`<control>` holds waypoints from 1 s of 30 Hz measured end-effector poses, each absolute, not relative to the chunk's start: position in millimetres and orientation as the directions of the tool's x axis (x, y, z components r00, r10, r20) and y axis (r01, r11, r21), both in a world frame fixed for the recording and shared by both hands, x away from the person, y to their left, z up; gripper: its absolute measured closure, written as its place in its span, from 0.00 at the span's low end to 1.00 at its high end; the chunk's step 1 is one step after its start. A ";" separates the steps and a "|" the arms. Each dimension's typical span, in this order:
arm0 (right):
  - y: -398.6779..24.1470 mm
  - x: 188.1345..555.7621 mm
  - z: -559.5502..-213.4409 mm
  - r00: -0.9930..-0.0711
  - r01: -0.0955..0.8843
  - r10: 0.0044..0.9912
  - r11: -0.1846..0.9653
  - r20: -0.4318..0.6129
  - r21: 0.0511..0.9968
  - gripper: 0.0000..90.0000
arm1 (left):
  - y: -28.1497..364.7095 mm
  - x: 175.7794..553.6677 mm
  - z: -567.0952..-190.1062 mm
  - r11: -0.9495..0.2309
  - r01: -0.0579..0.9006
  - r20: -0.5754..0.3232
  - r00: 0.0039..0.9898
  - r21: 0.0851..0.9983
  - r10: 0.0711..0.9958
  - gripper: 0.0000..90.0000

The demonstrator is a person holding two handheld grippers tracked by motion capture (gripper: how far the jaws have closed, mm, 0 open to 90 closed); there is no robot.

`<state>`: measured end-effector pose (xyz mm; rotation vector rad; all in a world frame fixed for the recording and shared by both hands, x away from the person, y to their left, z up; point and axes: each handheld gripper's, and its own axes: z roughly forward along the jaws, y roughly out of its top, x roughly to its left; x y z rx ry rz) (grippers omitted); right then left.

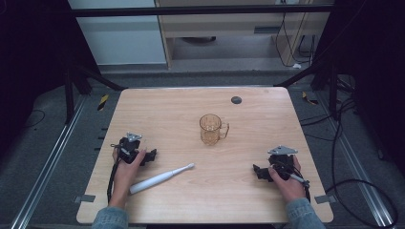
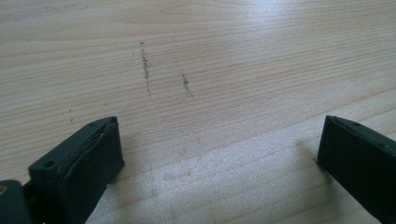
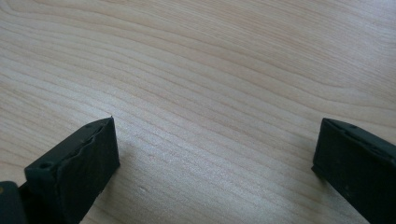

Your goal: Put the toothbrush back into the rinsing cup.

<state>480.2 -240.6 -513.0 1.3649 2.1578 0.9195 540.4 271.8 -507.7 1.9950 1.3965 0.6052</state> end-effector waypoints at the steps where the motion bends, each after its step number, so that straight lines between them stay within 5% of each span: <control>1: -240.7 480.1 -513.0 -0.427 0.623 0.904 0.297 -0.004 0.723 0.00 | 271.8 540.4 -507.7 -0.247 0.657 0.018 0.335 0.712 0.942 0.00; 30: -241.9 481.3 -512.7 -0.437 0.621 0.899 0.305 -0.003 0.723 0.00 | 291.6 510.6 -459.8 -0.319 0.606 0.066 0.402 0.728 0.913 0.05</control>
